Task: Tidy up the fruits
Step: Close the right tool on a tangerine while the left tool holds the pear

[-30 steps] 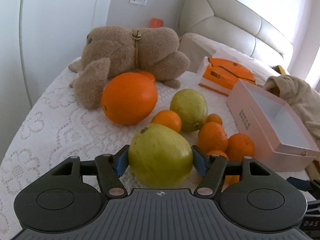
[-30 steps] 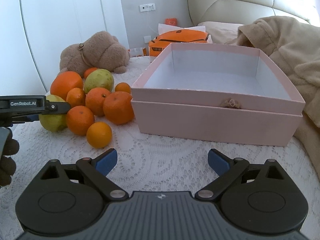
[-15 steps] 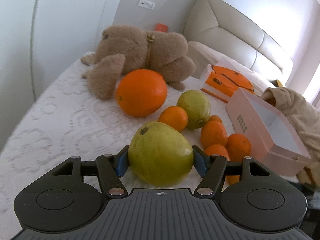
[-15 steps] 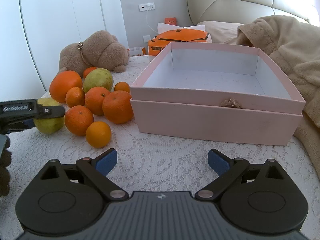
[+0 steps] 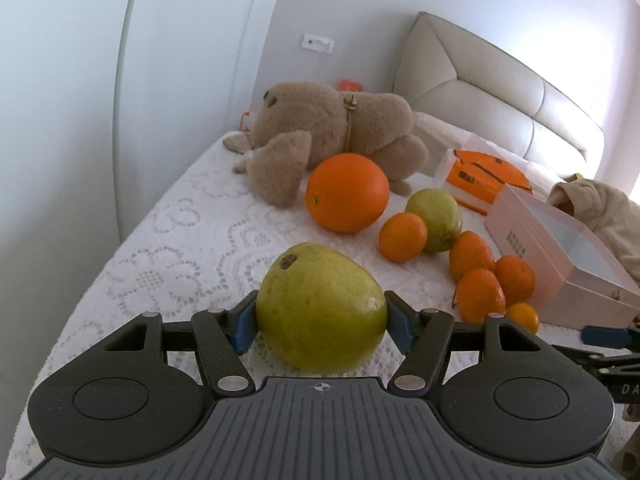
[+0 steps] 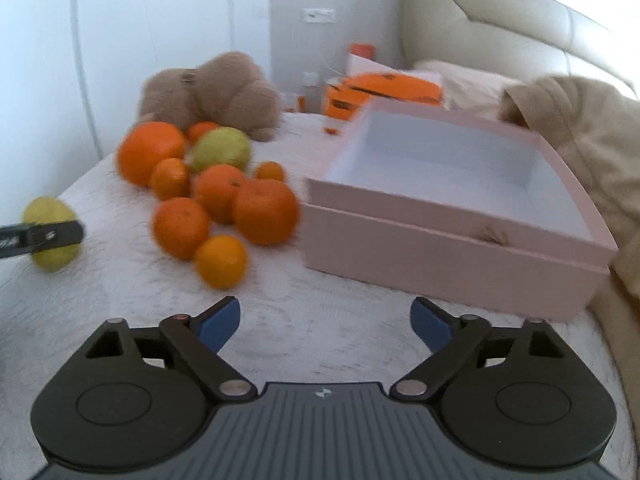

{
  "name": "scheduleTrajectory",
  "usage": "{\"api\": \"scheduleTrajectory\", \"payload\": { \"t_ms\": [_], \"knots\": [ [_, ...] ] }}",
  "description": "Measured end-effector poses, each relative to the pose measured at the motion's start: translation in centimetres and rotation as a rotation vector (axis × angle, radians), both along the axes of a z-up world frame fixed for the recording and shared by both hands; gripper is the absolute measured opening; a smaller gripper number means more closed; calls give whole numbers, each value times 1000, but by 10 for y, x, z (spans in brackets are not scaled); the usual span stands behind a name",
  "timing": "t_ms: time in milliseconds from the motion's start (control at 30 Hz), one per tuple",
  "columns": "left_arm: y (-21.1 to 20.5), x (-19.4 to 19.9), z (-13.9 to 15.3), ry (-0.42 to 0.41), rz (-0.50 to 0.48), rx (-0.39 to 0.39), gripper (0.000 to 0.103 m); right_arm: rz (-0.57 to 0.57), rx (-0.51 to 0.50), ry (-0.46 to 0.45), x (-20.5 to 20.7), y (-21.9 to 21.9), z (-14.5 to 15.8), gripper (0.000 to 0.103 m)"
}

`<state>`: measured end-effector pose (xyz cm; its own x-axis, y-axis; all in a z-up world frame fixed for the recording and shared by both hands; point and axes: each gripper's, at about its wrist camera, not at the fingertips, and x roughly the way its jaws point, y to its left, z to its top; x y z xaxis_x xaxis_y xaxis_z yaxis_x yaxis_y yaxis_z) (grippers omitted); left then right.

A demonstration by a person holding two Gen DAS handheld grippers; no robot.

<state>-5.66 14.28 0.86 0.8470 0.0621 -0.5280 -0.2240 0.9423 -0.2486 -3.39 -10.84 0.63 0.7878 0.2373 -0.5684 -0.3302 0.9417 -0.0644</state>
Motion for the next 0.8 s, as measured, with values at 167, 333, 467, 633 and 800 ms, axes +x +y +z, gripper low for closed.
{"api": "scheduleTrajectory", "payload": {
  "t_ms": [167, 333, 467, 633, 800],
  "knots": [
    [-3, -2, 0, -2, 2, 4, 70, 95, -42, 11, 3, 33, 5, 66],
    [1, -4, -1, -9, 4, -31, 70, 137, -70, 0, 12, 61, 6, 65],
    [3, -3, -2, -10, 4, -43, 70, 138, -66, 10, 28, 74, 9, 65],
    [5, -4, -3, -13, 6, -63, 70, 149, -63, 8, 35, 87, 12, 65],
    [7, -5, -3, -17, 7, -79, 70, 162, -95, 13, 43, 96, 6, 53]
  ]
}}
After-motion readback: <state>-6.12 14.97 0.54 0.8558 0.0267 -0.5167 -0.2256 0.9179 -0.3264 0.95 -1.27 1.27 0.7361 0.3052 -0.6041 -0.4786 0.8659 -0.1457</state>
